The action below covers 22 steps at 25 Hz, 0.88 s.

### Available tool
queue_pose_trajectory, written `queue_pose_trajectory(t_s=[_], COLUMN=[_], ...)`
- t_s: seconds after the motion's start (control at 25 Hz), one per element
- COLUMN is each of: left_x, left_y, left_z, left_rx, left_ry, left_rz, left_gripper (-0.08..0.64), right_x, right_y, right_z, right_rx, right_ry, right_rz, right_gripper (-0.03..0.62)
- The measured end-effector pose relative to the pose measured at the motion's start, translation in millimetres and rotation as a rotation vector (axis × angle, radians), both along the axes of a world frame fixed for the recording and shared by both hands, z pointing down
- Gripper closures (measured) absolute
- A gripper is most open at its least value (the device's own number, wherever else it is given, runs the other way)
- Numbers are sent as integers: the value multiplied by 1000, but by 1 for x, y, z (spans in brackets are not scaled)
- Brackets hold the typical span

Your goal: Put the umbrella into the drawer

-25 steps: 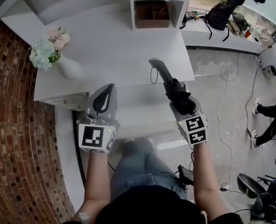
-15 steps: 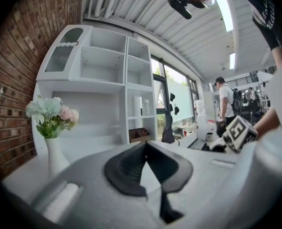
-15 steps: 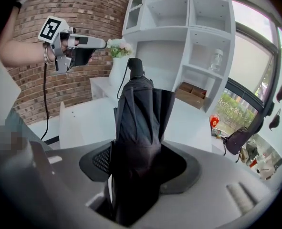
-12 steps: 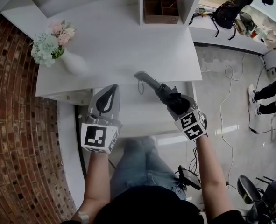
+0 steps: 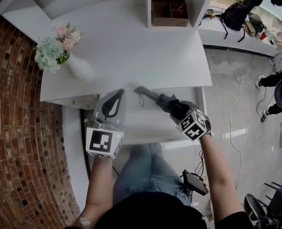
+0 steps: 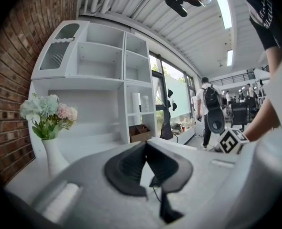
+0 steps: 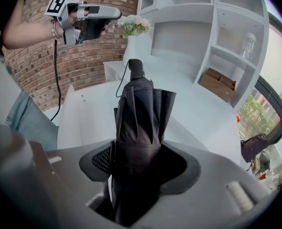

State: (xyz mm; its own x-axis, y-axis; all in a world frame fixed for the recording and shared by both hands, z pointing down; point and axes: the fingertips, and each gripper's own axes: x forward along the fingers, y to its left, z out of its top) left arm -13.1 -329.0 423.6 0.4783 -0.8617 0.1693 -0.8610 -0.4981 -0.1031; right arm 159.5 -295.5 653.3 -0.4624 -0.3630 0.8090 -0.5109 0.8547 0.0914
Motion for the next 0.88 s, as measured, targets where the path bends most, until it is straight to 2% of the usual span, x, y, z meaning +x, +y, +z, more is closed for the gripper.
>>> queue_pose_trajectory(t_s=[0.28, 0.44, 0.52, 0.76, 0.88], left_x=[-1, 0, -1, -7, -17], left_y=[-5, -6, -5, 0, -2], left_z=[8, 11, 15, 29, 33], left_rx=[-25, -37, -47, -116, -109], left_ry=[5, 5, 15, -37, -40], left_rz=[13, 26, 30, 36, 30], left_gripper=[563, 563, 563, 563, 563], right_x=[-5, -6, -7, -6, -9], right_y=[6, 14, 17, 18, 19], right_z=[39, 64, 75, 103, 111], right_rx=[-111, -185, -216, -297, -329], right_ry=[88, 128, 136, 120, 112], right_rz=[-85, -96, -87, 13, 39], right_gripper=[345, 345, 345, 345, 345])
